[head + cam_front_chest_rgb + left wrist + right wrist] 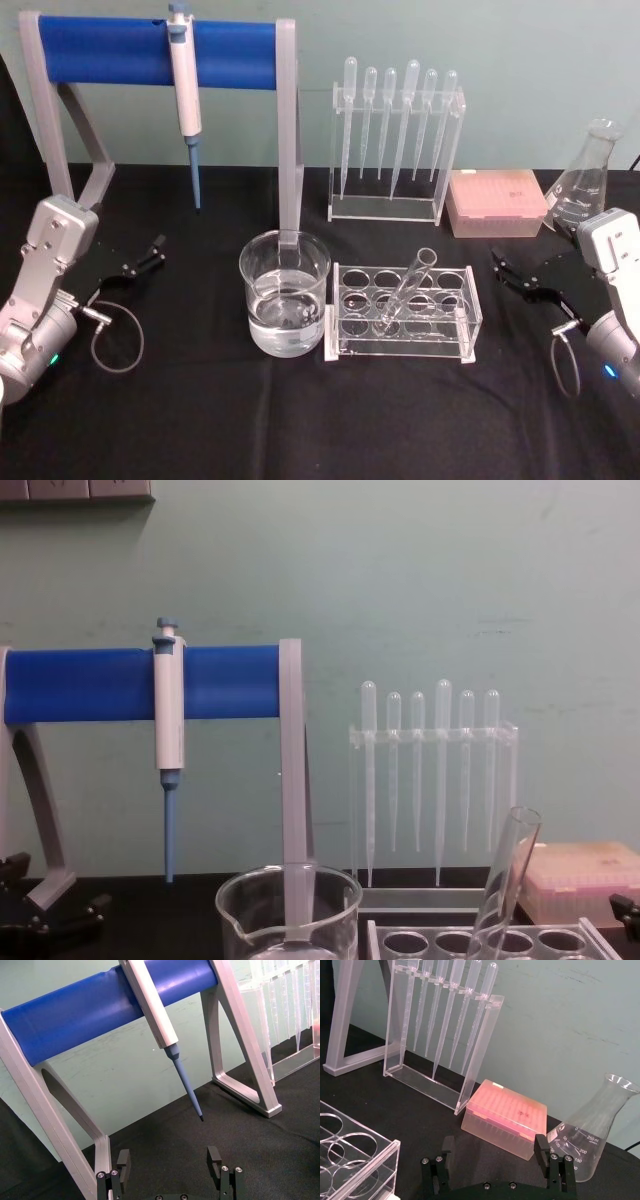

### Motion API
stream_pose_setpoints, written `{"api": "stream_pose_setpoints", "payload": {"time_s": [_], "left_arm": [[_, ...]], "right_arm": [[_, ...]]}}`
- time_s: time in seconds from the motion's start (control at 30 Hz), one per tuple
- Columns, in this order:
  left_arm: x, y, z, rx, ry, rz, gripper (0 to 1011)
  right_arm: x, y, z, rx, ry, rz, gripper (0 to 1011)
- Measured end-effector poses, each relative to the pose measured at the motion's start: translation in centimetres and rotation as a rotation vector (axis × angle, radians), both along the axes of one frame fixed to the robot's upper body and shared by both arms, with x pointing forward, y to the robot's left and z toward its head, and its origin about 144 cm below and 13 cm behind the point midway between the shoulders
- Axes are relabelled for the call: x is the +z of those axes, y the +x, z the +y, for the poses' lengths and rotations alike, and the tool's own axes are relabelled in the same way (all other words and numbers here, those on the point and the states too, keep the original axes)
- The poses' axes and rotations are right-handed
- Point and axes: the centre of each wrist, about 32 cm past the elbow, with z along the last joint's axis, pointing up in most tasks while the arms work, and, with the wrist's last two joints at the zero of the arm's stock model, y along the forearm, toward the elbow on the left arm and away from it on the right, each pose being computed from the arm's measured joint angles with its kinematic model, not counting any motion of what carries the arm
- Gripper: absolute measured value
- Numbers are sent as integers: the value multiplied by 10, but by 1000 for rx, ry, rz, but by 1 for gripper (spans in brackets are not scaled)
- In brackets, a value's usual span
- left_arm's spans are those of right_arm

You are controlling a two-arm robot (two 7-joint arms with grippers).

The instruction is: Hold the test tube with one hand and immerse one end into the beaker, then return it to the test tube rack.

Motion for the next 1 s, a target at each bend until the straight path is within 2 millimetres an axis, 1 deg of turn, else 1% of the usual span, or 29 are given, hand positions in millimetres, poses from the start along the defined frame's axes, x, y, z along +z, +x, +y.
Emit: {"api": "stream_pose_setpoints", "payload": {"time_s": [1.0], "left_arm": [[0, 0, 0, 0, 0, 0, 1000]], "right_arm": [[0, 0, 0, 0, 0, 0, 1003]]}}
